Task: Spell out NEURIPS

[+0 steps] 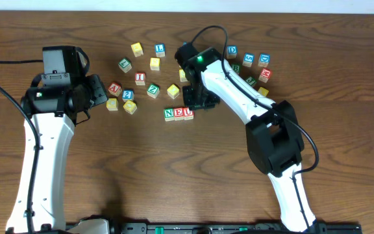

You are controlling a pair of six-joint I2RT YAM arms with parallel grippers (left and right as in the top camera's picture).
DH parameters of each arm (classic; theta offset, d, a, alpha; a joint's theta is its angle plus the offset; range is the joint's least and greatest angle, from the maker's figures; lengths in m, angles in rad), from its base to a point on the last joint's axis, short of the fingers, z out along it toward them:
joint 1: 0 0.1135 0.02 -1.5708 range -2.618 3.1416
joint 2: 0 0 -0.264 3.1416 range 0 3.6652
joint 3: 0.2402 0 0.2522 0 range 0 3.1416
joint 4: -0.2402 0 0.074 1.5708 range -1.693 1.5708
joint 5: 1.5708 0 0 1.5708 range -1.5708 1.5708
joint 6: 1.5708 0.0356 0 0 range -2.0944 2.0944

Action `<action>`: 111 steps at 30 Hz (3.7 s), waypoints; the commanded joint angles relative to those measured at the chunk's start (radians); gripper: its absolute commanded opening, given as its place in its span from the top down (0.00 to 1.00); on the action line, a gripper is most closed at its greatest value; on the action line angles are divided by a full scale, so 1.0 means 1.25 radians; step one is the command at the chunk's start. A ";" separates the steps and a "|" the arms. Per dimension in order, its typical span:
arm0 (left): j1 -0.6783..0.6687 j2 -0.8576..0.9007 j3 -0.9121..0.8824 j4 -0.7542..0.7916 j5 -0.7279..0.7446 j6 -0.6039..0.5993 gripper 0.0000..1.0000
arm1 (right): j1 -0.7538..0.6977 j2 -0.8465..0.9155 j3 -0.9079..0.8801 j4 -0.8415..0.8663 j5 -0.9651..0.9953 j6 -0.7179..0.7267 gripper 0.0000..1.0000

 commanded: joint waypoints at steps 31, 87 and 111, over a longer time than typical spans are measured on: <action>-0.007 0.003 -0.002 -0.002 -0.004 0.005 0.73 | -0.084 -0.034 0.269 -0.034 -0.075 -0.119 0.51; -0.004 0.064 0.143 -0.120 -0.092 0.044 0.65 | -0.072 0.171 0.383 0.222 0.016 -0.066 0.42; -0.004 0.066 0.142 -0.128 -0.091 0.044 0.65 | -0.064 0.297 0.382 0.343 0.070 -0.055 0.50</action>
